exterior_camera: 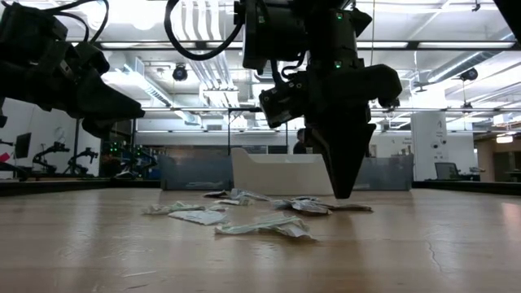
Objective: Pick & Place First Aid Supplies
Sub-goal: Put the orange ointment pack into the right black bin
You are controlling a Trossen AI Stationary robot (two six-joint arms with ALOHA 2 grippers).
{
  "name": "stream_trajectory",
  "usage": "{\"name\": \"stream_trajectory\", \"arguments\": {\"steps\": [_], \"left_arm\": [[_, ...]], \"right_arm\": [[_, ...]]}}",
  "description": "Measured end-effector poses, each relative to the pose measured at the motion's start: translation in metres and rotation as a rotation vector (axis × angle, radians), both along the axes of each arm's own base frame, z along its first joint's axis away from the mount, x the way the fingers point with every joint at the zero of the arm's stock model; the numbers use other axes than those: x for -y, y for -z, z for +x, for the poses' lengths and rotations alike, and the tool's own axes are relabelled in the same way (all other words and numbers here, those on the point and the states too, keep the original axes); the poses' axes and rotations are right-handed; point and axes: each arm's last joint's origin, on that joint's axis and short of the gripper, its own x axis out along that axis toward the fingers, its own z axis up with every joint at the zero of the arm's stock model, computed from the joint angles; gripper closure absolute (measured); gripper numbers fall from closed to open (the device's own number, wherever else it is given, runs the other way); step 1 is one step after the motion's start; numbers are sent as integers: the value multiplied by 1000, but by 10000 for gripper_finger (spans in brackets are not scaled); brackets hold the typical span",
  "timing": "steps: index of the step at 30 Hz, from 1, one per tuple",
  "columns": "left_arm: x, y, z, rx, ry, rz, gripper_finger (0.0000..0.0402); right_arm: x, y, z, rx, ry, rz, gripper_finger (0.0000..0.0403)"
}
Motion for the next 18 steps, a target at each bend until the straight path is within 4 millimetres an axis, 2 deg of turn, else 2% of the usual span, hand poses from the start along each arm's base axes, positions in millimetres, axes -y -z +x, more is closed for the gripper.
{"name": "stream_trajectory", "arguments": {"steps": [7,10,14,18], "left_arm": [[0,0,0,-1,1,5,307],[0,0,0,-1,1,6,307],[0,1,0,-7,1,5,307],[0,2,-1,-23,1,2,307]], "right_arm": [[0,0,0,6,6,-14,306],[1,7,1,1,7,-36,297],[0,20,3,-31,14,-45,295],[-1,34,3,-71,41,-52,313]]}}
